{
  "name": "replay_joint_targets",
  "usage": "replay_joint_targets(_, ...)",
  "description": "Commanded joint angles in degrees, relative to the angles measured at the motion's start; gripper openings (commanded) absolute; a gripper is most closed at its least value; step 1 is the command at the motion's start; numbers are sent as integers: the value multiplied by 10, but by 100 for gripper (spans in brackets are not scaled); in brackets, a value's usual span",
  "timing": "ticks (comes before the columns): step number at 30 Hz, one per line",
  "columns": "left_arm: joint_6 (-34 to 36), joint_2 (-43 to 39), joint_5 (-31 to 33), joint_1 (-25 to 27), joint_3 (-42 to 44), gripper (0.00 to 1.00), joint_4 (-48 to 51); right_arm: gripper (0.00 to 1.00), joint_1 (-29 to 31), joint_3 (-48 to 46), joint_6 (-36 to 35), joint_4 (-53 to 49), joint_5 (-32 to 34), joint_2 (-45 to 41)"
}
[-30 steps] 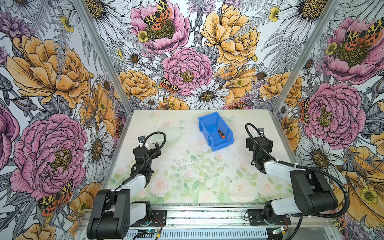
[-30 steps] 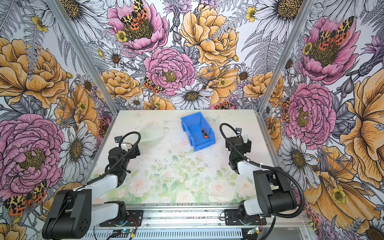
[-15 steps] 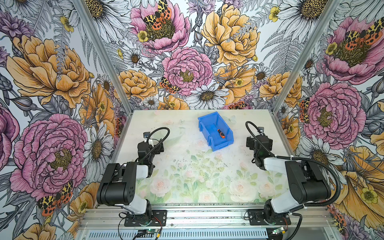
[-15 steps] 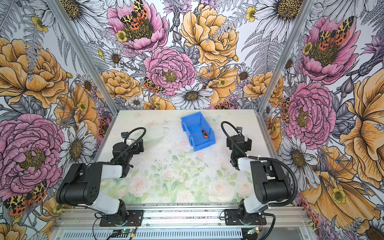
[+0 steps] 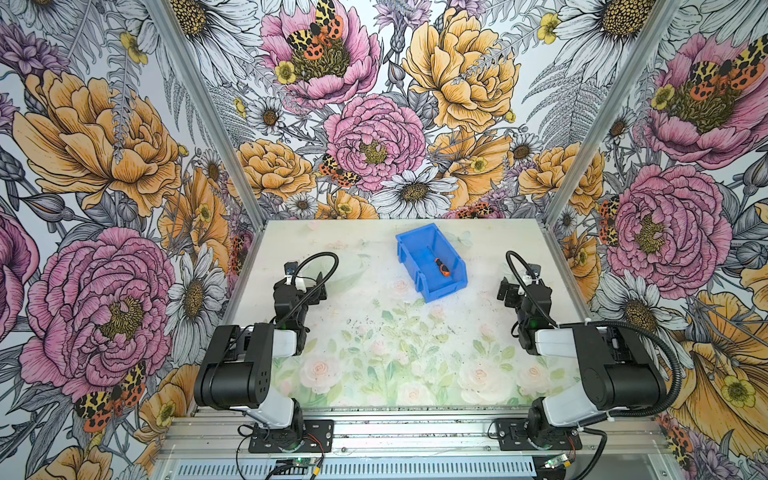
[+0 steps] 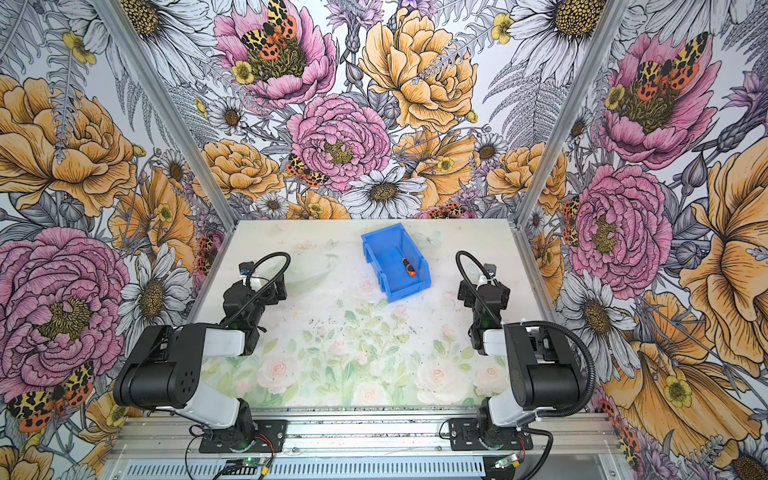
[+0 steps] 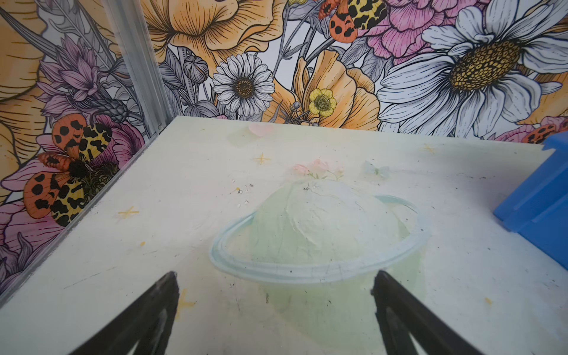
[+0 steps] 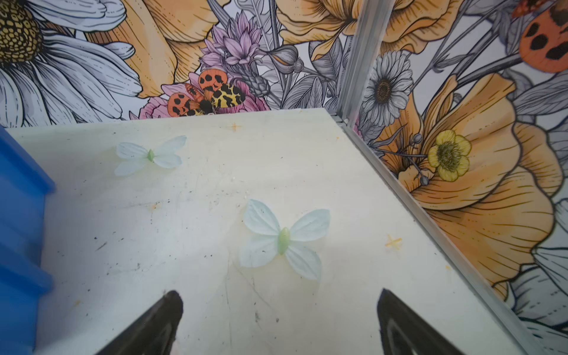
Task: Put the screwdriver in the bin
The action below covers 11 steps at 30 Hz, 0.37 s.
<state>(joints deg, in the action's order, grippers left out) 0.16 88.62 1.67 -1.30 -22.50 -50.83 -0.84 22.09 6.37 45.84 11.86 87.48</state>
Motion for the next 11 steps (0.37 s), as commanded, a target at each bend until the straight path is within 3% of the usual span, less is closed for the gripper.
replay_joint_targets(1,-1,1,9,0,7,99,-22,100,-2,2,0,42,-20,7)
replay_joint_targets(11,8,0,33,12,7,99,-23,99,6,-2,-7,48,-7,3)
